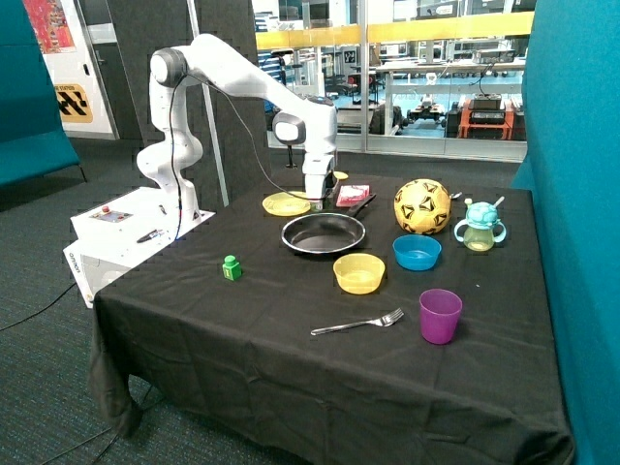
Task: Cook the capsicum and place it on a plate
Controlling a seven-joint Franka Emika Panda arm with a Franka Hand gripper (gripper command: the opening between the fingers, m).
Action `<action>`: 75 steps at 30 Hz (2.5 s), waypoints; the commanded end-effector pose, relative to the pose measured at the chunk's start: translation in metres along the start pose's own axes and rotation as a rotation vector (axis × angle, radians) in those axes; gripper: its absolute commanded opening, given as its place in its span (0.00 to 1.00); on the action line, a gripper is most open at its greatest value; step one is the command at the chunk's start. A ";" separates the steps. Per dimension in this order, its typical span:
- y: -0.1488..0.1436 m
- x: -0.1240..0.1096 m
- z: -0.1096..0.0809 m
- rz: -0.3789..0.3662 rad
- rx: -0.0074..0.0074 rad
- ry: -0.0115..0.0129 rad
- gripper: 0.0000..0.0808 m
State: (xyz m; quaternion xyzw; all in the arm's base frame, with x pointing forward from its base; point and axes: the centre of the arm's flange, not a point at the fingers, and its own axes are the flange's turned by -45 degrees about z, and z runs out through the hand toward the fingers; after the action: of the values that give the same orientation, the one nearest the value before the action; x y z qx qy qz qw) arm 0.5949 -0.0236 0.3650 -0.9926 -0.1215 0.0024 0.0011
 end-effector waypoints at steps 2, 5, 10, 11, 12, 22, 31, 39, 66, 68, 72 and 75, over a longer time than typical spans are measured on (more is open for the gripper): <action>-0.031 -0.009 -0.014 -0.082 -0.0029 0.0043 0.00; -0.041 -0.014 -0.015 -0.105 -0.0029 0.0043 0.00; -0.058 -0.025 -0.015 -0.152 -0.0030 0.0042 0.00; -0.062 -0.027 -0.015 -0.157 -0.0030 0.0042 0.00; -0.065 -0.029 -0.015 -0.163 -0.0030 0.0042 0.00; -0.089 -0.045 -0.019 -0.230 -0.0032 0.0041 0.00; -0.116 -0.063 -0.022 -0.332 -0.0034 0.0039 0.00; -0.137 -0.076 -0.019 -0.408 -0.0035 0.0038 0.00; -0.181 -0.110 0.014 -0.540 -0.0038 0.0036 0.00; -0.188 -0.112 0.018 -0.567 -0.0039 0.0035 0.00; -0.202 -0.115 0.027 -0.610 -0.0039 0.0035 0.00; -0.207 -0.116 0.033 -0.624 -0.0040 0.0034 0.00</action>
State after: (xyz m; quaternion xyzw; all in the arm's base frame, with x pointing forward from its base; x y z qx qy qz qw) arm 0.4443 0.1286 0.3502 -0.9208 -0.3900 -0.0005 -0.0013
